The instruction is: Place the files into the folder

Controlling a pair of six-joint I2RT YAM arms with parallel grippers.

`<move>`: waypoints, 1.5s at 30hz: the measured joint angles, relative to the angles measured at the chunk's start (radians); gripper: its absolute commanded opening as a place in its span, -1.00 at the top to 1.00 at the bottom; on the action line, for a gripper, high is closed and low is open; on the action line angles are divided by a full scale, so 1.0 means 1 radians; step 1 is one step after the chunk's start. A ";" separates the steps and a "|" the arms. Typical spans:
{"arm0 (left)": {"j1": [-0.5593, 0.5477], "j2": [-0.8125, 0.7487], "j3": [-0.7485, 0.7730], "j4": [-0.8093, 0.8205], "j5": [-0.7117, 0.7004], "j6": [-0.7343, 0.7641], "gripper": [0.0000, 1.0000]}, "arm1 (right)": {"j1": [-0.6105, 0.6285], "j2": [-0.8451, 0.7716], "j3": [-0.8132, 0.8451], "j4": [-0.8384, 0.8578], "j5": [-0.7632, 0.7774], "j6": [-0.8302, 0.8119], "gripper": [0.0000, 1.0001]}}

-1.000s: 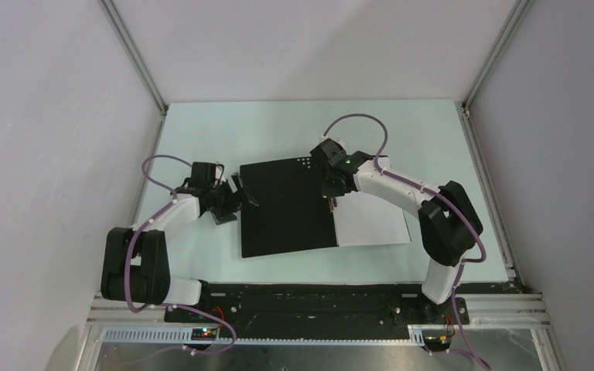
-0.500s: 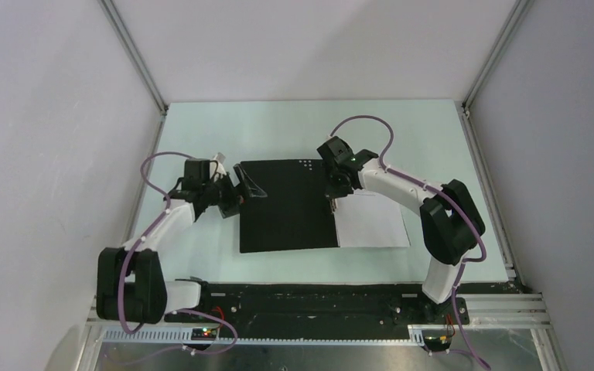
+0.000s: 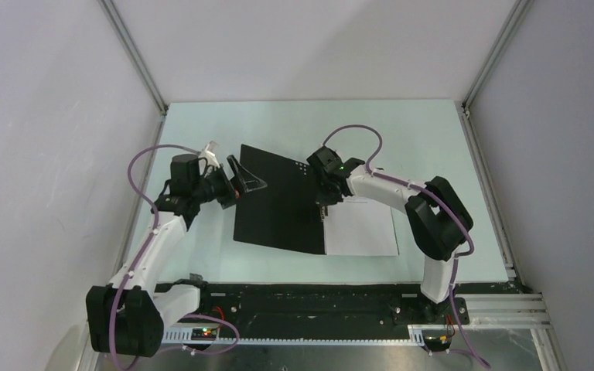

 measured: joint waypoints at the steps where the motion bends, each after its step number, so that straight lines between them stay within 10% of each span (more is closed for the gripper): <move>1: 0.000 -0.007 0.005 0.000 0.004 0.000 -0.99 | 0.008 0.007 0.000 0.010 -0.002 0.010 1.00; 9: -0.005 -0.030 0.017 -0.001 0.026 -0.011 -0.99 | 0.053 0.055 0.000 0.097 -0.047 0.093 0.31; 27: -0.214 -0.035 0.163 -0.011 -0.059 -0.063 -0.99 | 0.042 0.027 -0.015 0.166 -0.092 0.148 -0.15; 45: -0.546 0.258 0.391 0.044 -0.245 -0.101 -0.99 | -0.181 -0.633 -0.240 -0.024 0.109 0.098 -0.55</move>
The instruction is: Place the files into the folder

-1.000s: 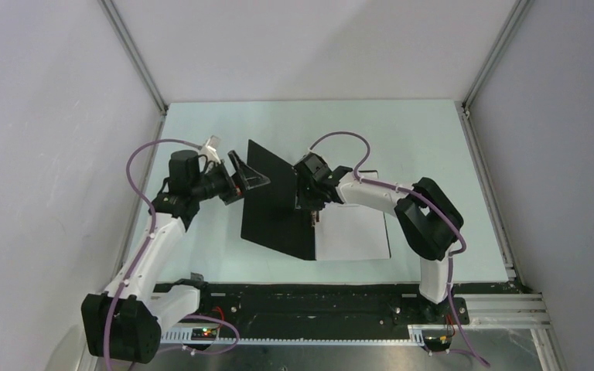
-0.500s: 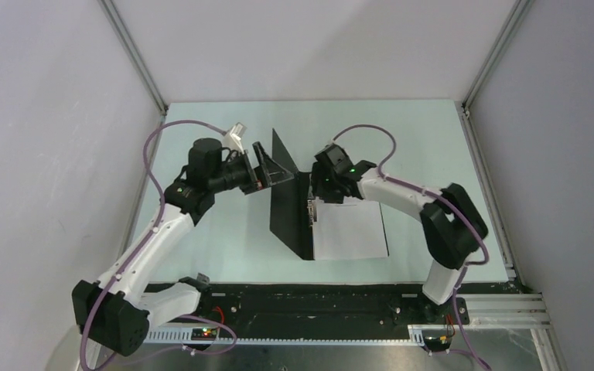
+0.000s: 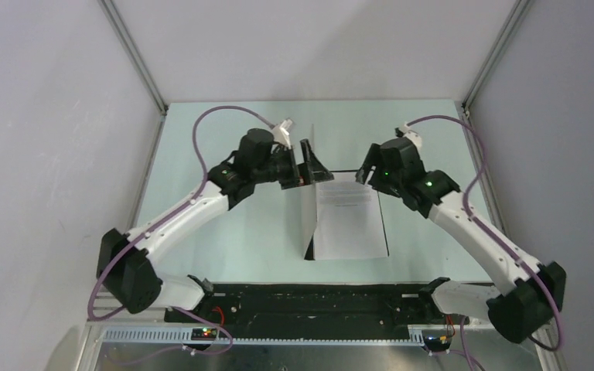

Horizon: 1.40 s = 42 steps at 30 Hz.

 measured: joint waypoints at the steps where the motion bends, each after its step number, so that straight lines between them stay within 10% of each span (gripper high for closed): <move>1: -0.018 0.023 0.011 0.012 -0.006 -0.003 -0.99 | -0.008 -0.034 -0.001 -0.021 0.012 -0.004 -0.56; 25: -0.134 0.394 0.083 0.268 0.007 -0.054 -0.99 | -0.086 -0.281 -0.070 -0.223 0.130 -0.038 -0.62; 42: 0.042 -0.089 -0.063 -0.085 -0.184 0.153 -0.99 | 0.013 -0.230 -0.110 -0.116 0.126 -0.037 -0.66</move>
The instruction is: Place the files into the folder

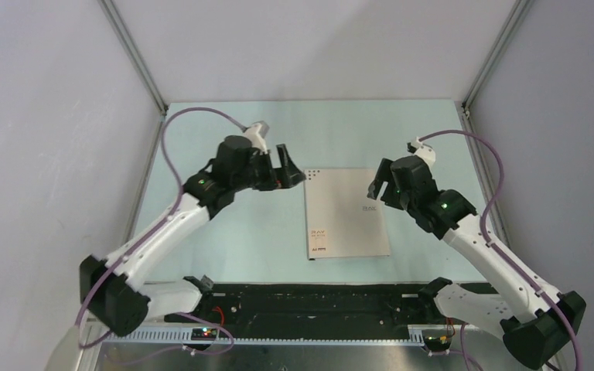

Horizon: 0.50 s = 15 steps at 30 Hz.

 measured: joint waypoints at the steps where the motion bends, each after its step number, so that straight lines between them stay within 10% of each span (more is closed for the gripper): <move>1: 0.013 -0.043 -0.004 -0.036 -0.023 0.023 -0.99 | 0.010 0.010 0.000 0.011 -0.001 0.000 -0.66; 15: 0.033 -0.291 -0.051 -0.261 -0.325 0.172 -1.00 | 0.076 0.089 -0.002 0.090 -0.019 0.000 -0.67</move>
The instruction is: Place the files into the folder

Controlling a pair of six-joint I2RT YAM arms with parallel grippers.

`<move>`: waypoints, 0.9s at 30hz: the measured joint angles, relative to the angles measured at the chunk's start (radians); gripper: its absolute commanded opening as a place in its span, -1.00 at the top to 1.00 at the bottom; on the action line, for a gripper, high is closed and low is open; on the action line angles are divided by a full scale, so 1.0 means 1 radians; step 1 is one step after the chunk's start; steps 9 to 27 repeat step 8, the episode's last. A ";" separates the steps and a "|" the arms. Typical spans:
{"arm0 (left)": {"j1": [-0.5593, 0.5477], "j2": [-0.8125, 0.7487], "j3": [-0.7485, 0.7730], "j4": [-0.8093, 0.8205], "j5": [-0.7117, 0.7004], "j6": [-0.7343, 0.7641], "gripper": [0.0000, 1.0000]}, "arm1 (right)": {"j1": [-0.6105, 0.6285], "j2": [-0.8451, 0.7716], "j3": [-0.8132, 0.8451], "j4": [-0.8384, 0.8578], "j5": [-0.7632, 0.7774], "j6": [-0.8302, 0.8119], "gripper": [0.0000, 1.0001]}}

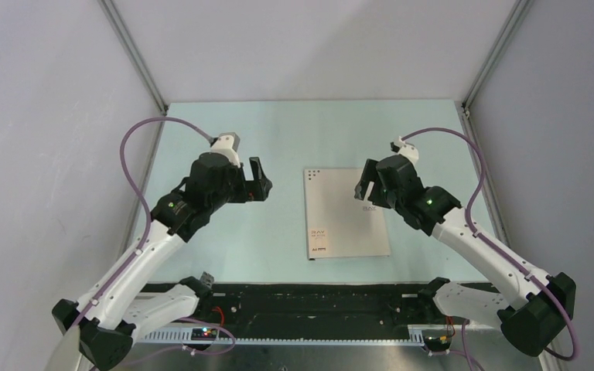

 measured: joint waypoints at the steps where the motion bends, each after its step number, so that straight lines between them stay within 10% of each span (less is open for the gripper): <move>1: 0.000 0.002 -0.003 -0.006 -0.009 0.002 -0.99 | 0.000 0.000 0.000 0.002 -0.001 0.000 -0.67; 27: 0.001 0.002 -0.014 -0.020 -0.039 0.015 -0.99 | 0.000 -0.005 0.000 0.006 -0.002 0.001 -0.67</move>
